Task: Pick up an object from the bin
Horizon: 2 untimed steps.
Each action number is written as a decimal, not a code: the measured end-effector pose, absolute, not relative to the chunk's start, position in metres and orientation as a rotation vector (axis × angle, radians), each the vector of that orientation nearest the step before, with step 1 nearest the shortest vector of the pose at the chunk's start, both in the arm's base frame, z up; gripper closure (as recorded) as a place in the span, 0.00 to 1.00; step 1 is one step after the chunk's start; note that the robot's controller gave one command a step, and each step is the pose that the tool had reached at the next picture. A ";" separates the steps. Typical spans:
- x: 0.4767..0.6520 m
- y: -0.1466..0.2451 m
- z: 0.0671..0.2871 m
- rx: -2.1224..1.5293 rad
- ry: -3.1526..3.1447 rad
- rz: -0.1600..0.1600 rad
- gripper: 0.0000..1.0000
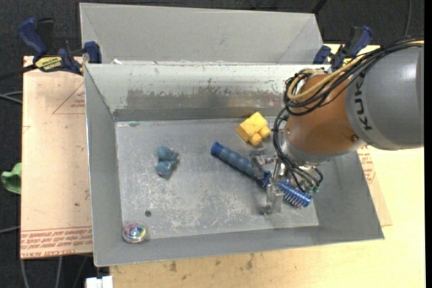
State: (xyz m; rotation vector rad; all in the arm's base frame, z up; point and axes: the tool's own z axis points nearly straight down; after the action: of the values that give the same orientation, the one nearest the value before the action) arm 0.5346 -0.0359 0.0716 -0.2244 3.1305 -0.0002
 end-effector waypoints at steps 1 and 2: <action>0.539 -0.034 0.074 -0.224 3.116 0.002 1.00; 0.535 -0.036 0.072 -0.224 3.130 0.000 0.00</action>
Offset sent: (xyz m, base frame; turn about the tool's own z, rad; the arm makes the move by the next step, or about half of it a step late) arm 0.0000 0.0000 0.0000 0.0000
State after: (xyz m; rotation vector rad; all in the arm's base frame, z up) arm 0.5347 -0.0359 0.0716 -0.2242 3.1301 -0.0004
